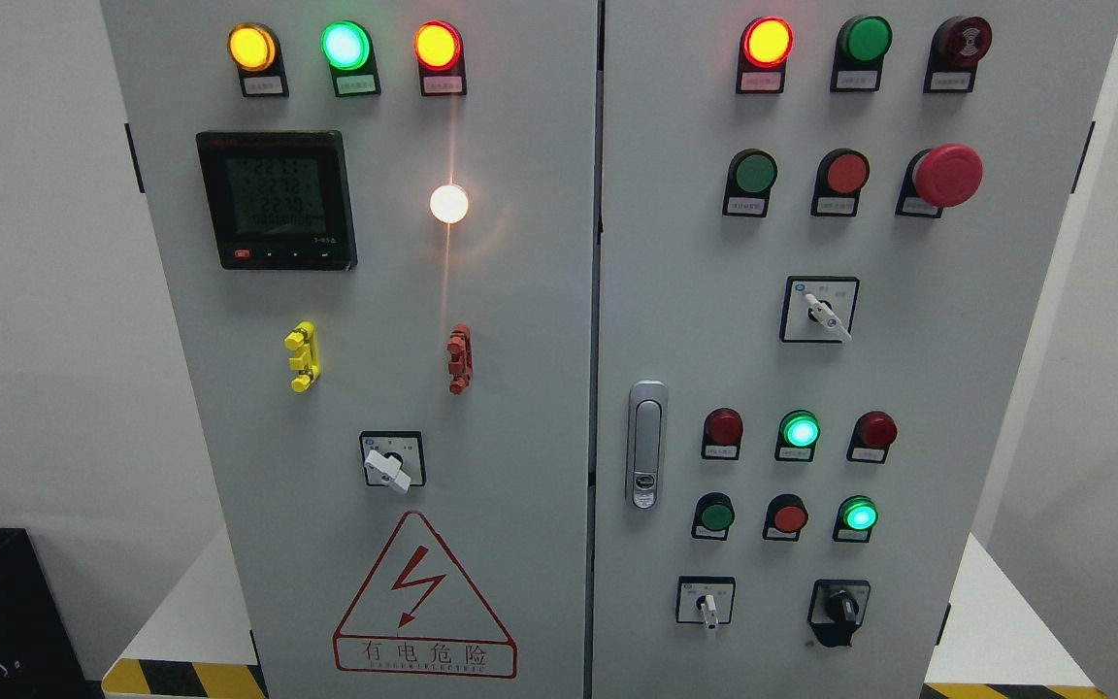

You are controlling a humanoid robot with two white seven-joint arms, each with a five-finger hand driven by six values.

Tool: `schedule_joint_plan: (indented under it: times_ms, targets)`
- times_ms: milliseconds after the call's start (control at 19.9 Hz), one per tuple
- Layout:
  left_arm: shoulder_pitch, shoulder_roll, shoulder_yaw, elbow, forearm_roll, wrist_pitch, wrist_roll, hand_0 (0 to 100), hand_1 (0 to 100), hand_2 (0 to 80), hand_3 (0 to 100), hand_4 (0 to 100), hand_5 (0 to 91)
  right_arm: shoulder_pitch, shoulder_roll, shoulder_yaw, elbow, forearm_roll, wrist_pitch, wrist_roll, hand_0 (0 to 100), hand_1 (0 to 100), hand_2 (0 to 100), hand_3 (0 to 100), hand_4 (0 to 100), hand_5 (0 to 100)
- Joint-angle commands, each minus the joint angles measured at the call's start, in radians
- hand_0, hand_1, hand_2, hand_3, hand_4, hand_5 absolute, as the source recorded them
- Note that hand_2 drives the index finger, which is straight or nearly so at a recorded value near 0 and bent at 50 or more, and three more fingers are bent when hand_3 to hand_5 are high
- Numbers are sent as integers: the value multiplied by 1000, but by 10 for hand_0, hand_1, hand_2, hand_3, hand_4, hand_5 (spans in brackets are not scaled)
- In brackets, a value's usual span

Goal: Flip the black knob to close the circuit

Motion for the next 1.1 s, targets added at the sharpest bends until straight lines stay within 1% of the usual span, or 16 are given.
schedule_joint_plan:
  times_ms: [0, 100, 201, 301, 452, 502, 602, 753, 803, 1054]
  targets:
    - [0, 0, 1, -1, 0, -1, -1, 120, 556, 0, 0, 0, 0, 1, 1, -44, -300, 85, 5, 9, 0, 29, 838, 985, 940, 961]
    - [0, 0, -1, 0, 0, -1, -1, 120, 556, 0, 0, 0, 0, -1, 1, -59, -333, 113, 5, 12, 0, 23, 858, 996, 956, 979]
    - [0, 0, 1, 0, 0, -1, 1, 120, 556, 0, 0, 0, 0, -2, 1, -61, -360, 140, 5, 20, 0, 12, 875, 1000, 968, 990]
    - [0, 0, 1, -1, 0, -1, -1, 120, 556, 0, 0, 0, 0, -5, 1, -62, -387, 165, 10, 39, 0, 0, 885, 1000, 975, 998]
    - [0, 0, -1, 0, 0, -1, -1, 120, 556, 0, 0, 0, 0, -10, 1, -59, -429, 208, 60, 92, 0, 0, 882, 1000, 980, 1000]
    - [0, 0, 1, 0, 0, -1, -1, 120, 556, 0, 0, 0, 0, -17, 1, -59, -433, 209, 67, 102, 0, 0, 884, 1000, 980, 1000]
    - [0, 0, 1, 0, 0, -1, -1, 120, 556, 0, 0, 0, 0, -37, 1, -59, -435, 229, 68, 106, 0, 0, 887, 1000, 981, 1000]
    - [0, 0, 1, 0, 0, -1, -1, 120, 556, 0, 0, 0, 0, -70, 2, -59, -441, 243, 76, 133, 0, 0, 892, 1000, 983, 1000]
    - [0, 0, 1, -1, 0, -1, -1, 120, 556, 0, 0, 0, 0, -79, 2, -59, -449, 254, 76, 136, 0, 0, 892, 1000, 983, 1000]
    - [0, 0, -1, -1, 0, -1, 1, 120, 556, 0, 0, 0, 0, -99, 2, -59, -479, 289, 97, 194, 0, 0, 894, 1000, 986, 1000]
